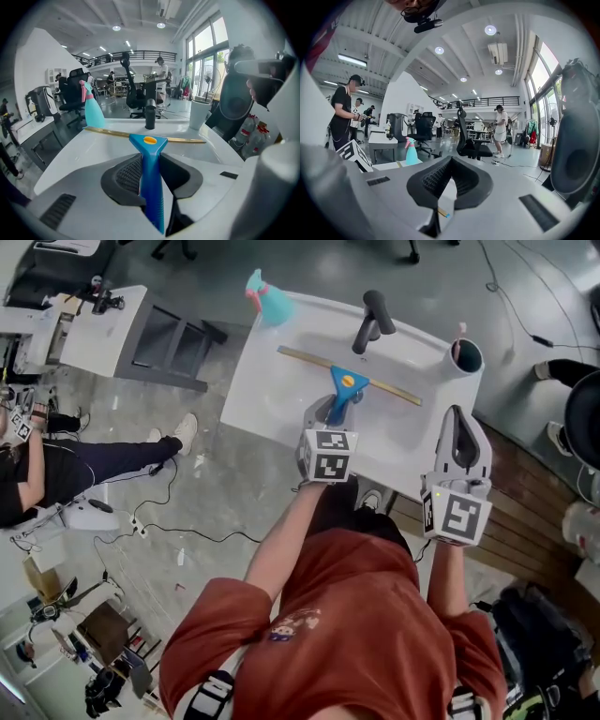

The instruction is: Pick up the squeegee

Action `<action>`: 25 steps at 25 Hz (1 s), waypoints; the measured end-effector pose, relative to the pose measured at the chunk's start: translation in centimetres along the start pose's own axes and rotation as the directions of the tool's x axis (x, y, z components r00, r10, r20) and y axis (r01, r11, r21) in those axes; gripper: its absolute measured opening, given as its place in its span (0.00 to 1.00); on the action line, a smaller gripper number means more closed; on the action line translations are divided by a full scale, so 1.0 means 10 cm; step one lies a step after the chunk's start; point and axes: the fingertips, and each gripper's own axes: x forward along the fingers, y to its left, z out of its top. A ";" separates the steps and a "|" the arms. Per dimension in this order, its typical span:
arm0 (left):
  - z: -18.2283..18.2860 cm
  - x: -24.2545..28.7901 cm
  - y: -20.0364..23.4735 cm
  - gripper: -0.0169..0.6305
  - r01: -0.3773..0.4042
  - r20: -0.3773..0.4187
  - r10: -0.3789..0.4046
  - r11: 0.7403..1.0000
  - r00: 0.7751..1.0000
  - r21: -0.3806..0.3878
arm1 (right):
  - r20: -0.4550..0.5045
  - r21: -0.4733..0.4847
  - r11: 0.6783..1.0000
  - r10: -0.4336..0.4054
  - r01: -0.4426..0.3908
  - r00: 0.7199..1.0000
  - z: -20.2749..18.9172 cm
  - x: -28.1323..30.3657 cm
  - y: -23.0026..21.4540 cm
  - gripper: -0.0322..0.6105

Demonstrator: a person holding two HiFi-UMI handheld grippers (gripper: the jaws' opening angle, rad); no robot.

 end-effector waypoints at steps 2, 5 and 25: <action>0.03 -0.14 -0.01 0.22 -0.013 0.016 0.013 1.000 1.000 -0.002 | 0.010 -0.007 1.000 0.006 -0.006 1.000 0.03 -0.10 0.01 0.06; 0.03 -0.34 -0.03 0.22 -0.033 0.041 0.033 0.999 0.999 -0.010 | 0.026 -0.010 1.000 0.018 -0.018 0.999 0.06 -0.24 0.03 0.06; 0.62 -1.73 -0.12 0.22 -0.130 0.328 0.146 0.989 0.933 -0.069 | 0.144 -0.011 1.000 0.018 -0.017 0.989 0.52 -0.91 -0.05 0.06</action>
